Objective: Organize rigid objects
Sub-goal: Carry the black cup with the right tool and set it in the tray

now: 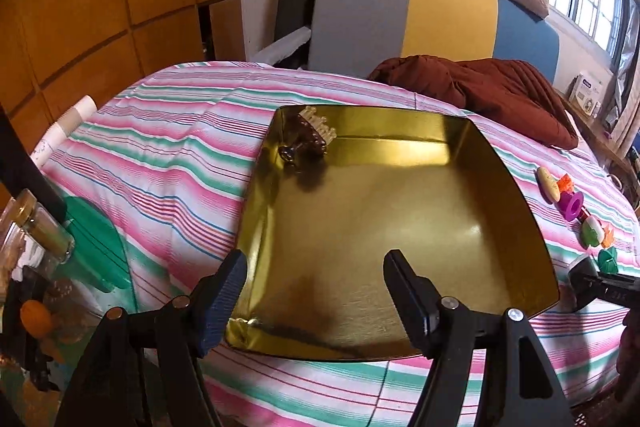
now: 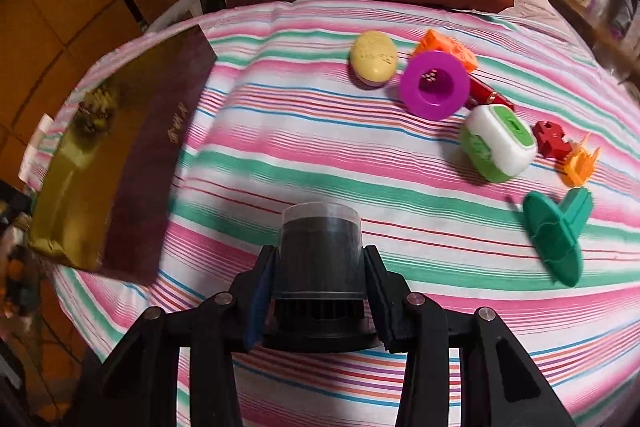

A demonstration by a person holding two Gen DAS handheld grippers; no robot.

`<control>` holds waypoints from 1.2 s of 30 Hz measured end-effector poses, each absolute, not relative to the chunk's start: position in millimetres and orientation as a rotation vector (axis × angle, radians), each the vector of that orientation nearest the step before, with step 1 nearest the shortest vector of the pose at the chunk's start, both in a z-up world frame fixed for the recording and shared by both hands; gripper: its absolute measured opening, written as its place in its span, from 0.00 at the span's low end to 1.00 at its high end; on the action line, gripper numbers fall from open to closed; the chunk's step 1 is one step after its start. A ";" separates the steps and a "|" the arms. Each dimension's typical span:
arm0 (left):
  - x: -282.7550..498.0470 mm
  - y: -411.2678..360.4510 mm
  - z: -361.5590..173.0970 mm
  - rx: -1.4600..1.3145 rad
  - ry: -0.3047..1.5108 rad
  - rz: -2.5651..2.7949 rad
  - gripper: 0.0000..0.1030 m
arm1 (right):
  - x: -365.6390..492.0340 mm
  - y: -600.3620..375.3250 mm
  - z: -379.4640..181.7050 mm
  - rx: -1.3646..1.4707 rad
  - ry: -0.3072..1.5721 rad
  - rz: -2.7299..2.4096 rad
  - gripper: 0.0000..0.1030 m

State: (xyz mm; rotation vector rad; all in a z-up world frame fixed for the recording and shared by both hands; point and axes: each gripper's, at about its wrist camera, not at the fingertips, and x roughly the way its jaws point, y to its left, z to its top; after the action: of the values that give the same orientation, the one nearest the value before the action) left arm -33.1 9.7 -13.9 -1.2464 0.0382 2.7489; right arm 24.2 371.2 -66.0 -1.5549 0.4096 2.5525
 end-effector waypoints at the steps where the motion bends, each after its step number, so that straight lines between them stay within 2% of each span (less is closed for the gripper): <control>1: -33.3 7.9 -14.4 -1.250 0.035 2.745 0.70 | 22.0 368.0 -64.1 -1.545 0.422 2.559 0.42; 7: -34.3 -2.3 -17.9 -1.276 0.013 2.743 0.70 | 9.7 351.9 -51.2 -1.490 0.474 2.594 0.42; 14: -35.1 -17.4 -24.1 -1.300 -0.014 2.761 0.70 | -7.5 317.8 -6.3 -1.380 0.441 2.744 0.42; 19: -35.0 -32.9 -26.5 -1.318 -0.047 2.786 0.70 | -33.4 272.3 7.7 -1.418 0.440 2.873 0.42; 28: -32.2 -53.7 -26.4 -1.327 -0.051 2.834 0.70 | -88.0 181.3 -21.1 -1.651 0.447 2.937 0.42; 36: -29.6 -61.7 -28.1 -1.325 -0.093 2.846 0.70 | -99.2 146.4 -48.6 -1.753 0.411 2.923 0.42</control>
State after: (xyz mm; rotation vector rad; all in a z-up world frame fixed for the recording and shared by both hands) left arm -29.6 -61.7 -28.1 -1.3245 -0.0930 2.8460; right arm -99.2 146.4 -48.6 -1.7531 0.4107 2.9233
